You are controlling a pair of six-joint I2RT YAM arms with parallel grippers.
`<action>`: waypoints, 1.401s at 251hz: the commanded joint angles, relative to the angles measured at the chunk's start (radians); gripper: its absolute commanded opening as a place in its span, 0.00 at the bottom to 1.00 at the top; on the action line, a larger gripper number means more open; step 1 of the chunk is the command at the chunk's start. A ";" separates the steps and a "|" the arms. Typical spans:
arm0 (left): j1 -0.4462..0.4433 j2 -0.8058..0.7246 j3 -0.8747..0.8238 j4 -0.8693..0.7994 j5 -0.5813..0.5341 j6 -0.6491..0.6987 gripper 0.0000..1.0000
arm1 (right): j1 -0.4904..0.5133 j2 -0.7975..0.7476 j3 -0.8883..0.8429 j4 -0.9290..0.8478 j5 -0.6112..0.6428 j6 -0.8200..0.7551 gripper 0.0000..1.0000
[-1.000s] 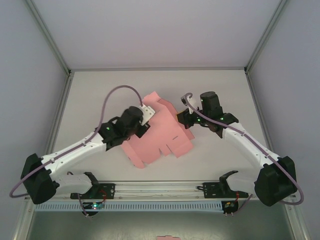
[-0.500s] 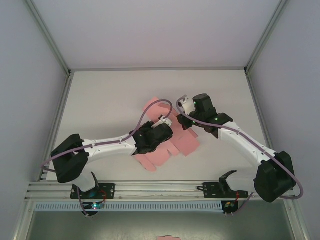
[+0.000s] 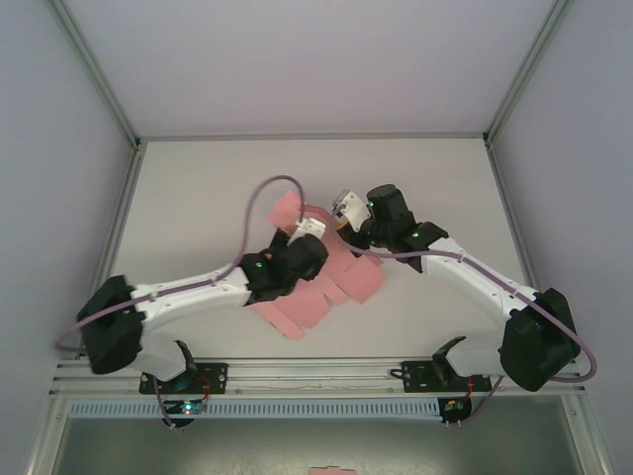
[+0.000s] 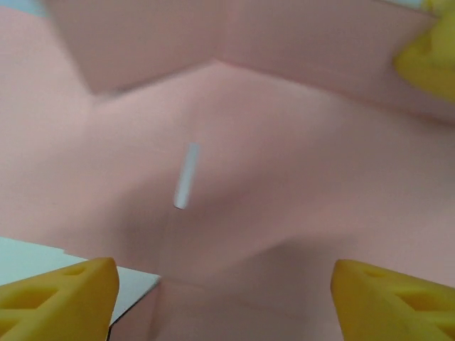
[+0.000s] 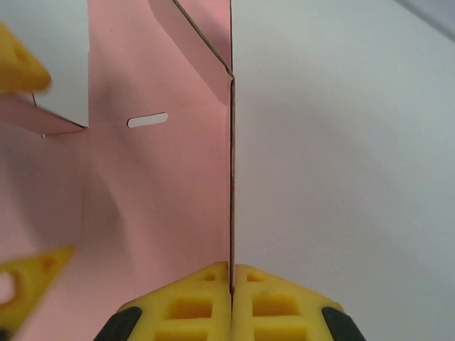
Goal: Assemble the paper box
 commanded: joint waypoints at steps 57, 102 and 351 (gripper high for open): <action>0.171 -0.319 -0.093 -0.085 0.155 -0.166 1.00 | 0.074 0.019 -0.007 0.066 0.208 -0.362 0.00; 0.351 -0.375 -0.133 -0.180 0.110 -0.288 1.00 | 0.194 -0.027 -0.161 0.332 0.389 -0.630 0.00; 0.599 -0.203 -0.343 0.419 0.832 -0.147 0.87 | 0.224 -0.107 -0.342 0.659 0.247 -0.794 0.00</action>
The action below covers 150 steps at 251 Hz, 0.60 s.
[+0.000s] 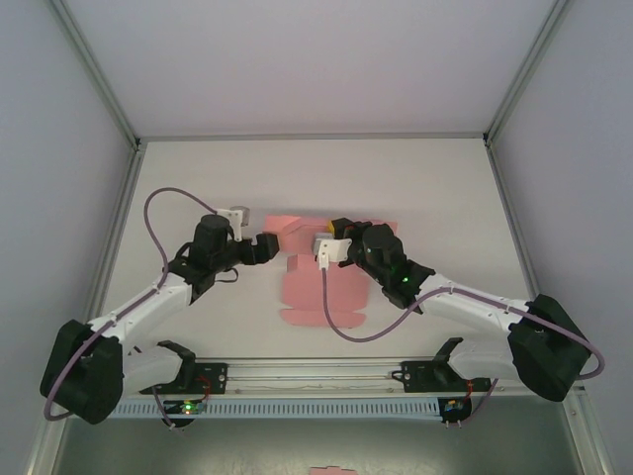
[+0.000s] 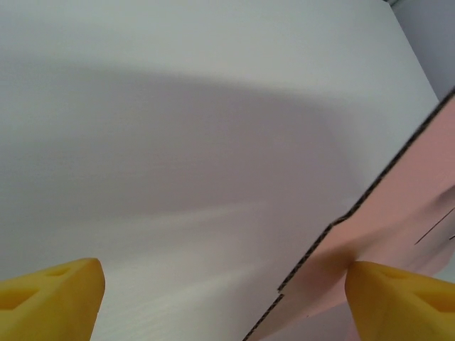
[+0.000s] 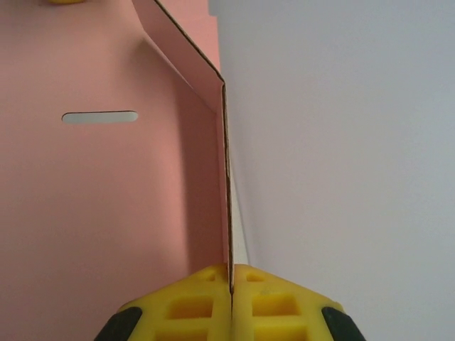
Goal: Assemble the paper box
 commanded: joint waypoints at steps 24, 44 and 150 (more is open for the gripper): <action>0.009 0.077 0.050 0.154 0.079 0.073 0.83 | 0.002 -0.015 0.010 -0.037 -0.122 0.049 0.00; 0.009 0.111 0.057 0.186 0.133 0.089 0.76 | -0.012 0.001 0.025 -0.026 -0.106 0.045 0.00; 0.009 -0.065 0.042 0.058 0.005 0.123 1.00 | -0.114 0.123 0.276 -0.143 0.058 0.175 0.00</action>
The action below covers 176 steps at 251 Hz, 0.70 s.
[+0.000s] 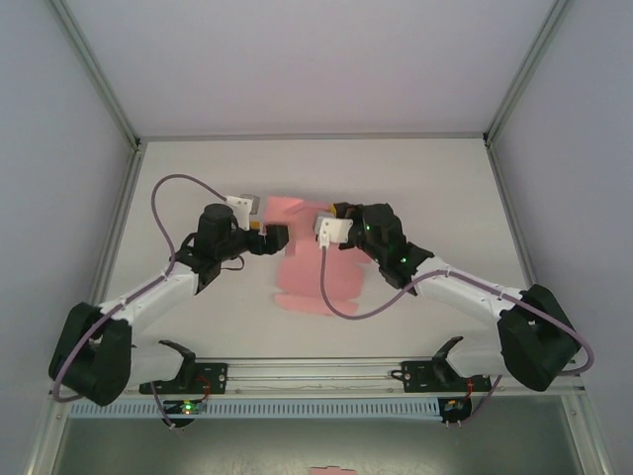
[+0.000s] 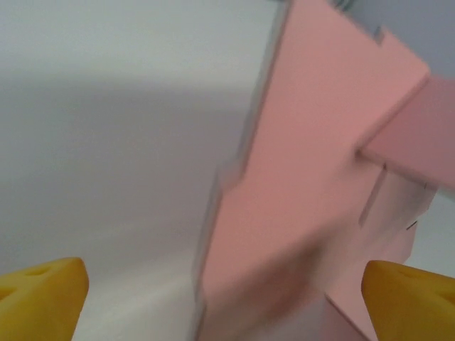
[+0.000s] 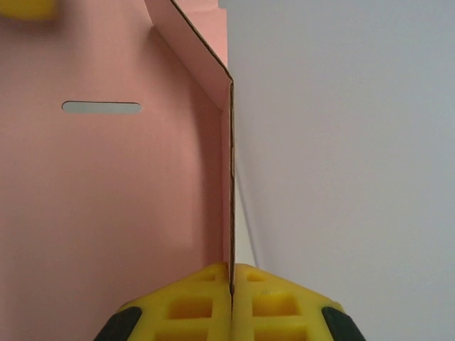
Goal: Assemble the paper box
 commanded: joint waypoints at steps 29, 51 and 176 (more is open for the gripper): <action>0.007 -0.157 -0.095 0.016 0.097 0.056 1.00 | -0.027 0.064 0.209 -0.220 0.106 0.177 0.00; 0.007 -0.128 -0.124 0.092 0.144 0.085 1.00 | -0.036 0.059 0.222 -0.253 0.016 0.223 0.00; 0.049 0.195 -0.041 0.267 0.461 0.129 0.74 | -0.102 0.014 0.233 -0.266 -0.173 0.352 0.00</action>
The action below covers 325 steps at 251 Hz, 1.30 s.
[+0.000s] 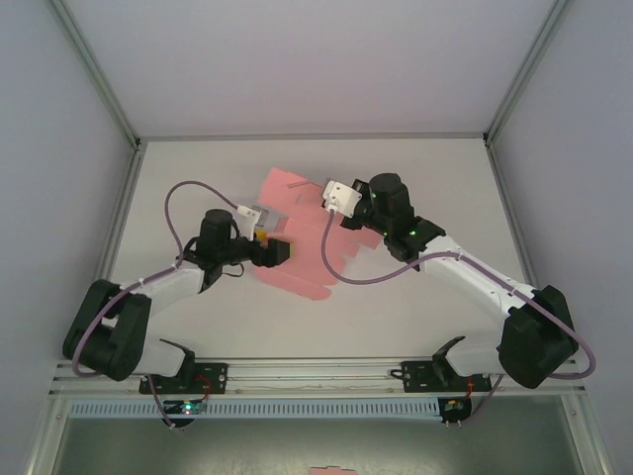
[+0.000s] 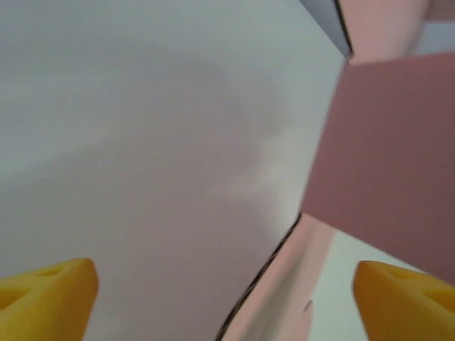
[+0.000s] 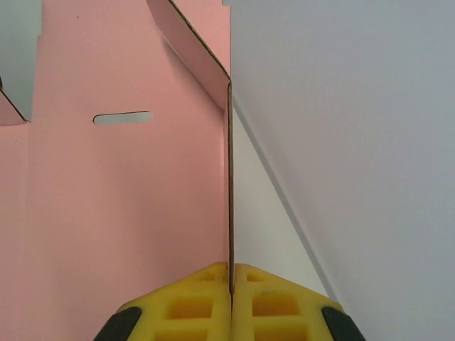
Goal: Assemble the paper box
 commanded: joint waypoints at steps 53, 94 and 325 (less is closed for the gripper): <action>-0.020 0.059 0.079 0.012 -0.110 -0.101 0.17 | 0.045 -0.058 -0.059 0.065 -0.049 -0.009 0.00; -0.025 0.174 0.081 0.175 -0.105 -0.310 0.08 | 0.196 -0.090 -0.181 0.135 0.034 -0.041 0.00; -0.044 -0.388 -0.047 -0.580 -0.744 -0.402 1.00 | 0.241 0.238 -0.237 0.434 0.401 -0.370 0.00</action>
